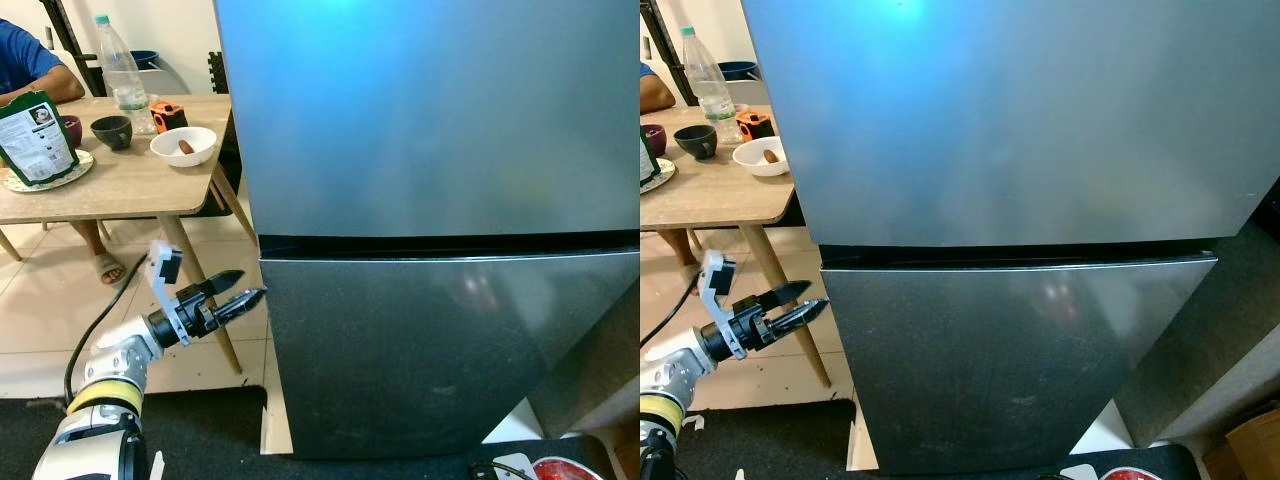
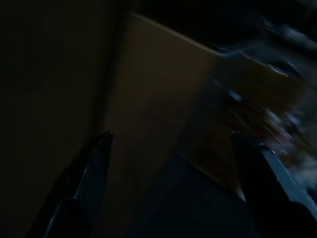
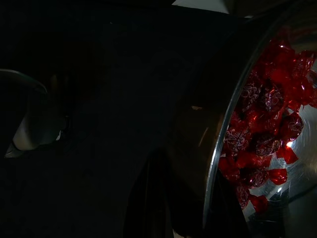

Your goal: Restocking fridge

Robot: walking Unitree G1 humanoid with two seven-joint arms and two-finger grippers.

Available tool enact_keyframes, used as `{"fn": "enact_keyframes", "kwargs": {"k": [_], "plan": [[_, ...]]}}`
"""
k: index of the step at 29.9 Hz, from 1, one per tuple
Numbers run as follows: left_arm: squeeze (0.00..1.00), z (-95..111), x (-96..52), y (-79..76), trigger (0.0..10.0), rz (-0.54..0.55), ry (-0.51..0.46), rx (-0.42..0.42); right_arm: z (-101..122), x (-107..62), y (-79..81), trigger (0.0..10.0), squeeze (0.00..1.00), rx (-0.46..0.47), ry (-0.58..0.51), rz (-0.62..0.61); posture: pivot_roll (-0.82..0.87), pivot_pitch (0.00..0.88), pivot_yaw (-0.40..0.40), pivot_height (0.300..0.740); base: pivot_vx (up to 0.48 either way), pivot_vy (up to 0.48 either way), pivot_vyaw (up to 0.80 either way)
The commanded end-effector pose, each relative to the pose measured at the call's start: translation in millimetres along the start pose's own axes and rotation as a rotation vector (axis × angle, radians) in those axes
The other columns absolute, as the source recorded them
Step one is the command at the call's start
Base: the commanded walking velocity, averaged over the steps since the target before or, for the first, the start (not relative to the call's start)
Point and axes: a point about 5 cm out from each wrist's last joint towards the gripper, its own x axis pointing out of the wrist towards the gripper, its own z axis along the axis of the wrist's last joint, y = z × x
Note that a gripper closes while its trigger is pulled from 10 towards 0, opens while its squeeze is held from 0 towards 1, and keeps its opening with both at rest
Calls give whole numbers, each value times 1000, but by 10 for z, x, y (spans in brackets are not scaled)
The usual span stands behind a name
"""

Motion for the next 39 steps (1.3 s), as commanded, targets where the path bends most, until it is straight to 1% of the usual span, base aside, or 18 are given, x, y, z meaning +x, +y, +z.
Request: {"fn": "enact_keyframes", "kwargs": {"k": [1,8,9,10,12,15,20,21,24,26,27,28,29,30,32,33,34,39], "plan": [[0,135,-32,5,10000,-48,58,51,14,1,-12,10000,0,15,-8,-17,-59,13,-9,740,0,0,0],[0,191,-30,16,10000,-71,77,47,12,1,-11,10000,0,16,-7,-18,-60,14,-7,740,0,0,0],[0,205,-24,33,10000,-61,92,49,9,0,-11,10000,0,18,-6,-18,-63,14,-4,740,0,0,0],[0,283,25,105,10000,31,84,96,1,-1,-9,10000,0,20,-4,-18,-65,15,-5,740,0,0,0],[0,283,25,105,10000,31,84,96,1,-1,-9,10000,0,20,-4,-18,-65,15,-5,740,0,0,0],[0,390,99,160,10000,120,46,143,-6,-2,-8,10000,0,20,-2,-17,-64,18,-5,740,0,0,0],[0,424,144,173,10000,143,26,151,-11,-2,-8,10000,0,19,-1,-18,-64,18,-5,740,0,0,0],[0,421,191,161,10000,118,35,142,-13,-3,-11,10000,0,19,-1,-19,-64,18,-5,740,0,0,0],[0,421,191,161,10000,118,35,142,-13,-3,-11,10000,0,19,-1,-19,-64,18,-5,740,0,0,0],[0,412,243,141,10000,81,53,135,-15,-3,-16,10000,0,18,-1,-20,-74,23,-11,740,0,0,0],[0,395,300,96,10000,0,80,117,-16,-2,-22,10000,0,17,-1,-22,-78,19,-13,740,0,0,0],[0,395,300,96,10000,0,80,117,-16,-2,-22,10000,0,17,-1,-22,-78,19,-13,740,0,0,0],[0,372,349,37,10000,-101,109,94,-17,-2,-31,10000,0,16,-1,-25,-78,19,-13,740,0,0,0],[0,372,349,37,10000,-101,109,94,-17,-2,-31,10000,0,16,-1,-25,-78,19,-13,740,0,0,0],[0,256,429,-96,10000,-283,191,51,-17,-1,-43,10000,0,15,-1,-28,-76,14,-13,740,0,0,0],[0,197,469,-161,10000,-341,216,38,-15,-1,-47,10000,0,16,-1,-30,-76,14,-13,740,0,0,0],[0,197,469,-161,10000,-341,216,38,-15,-1,-47,10000,0,16,-1,-30,-76,14,-13,740,0,0,0],[0,49,570,-340,10000,-456,231,10,-5,0,-50,10000,0,18,-4,-31,-75,4,-13,740,0,0,0]]}}
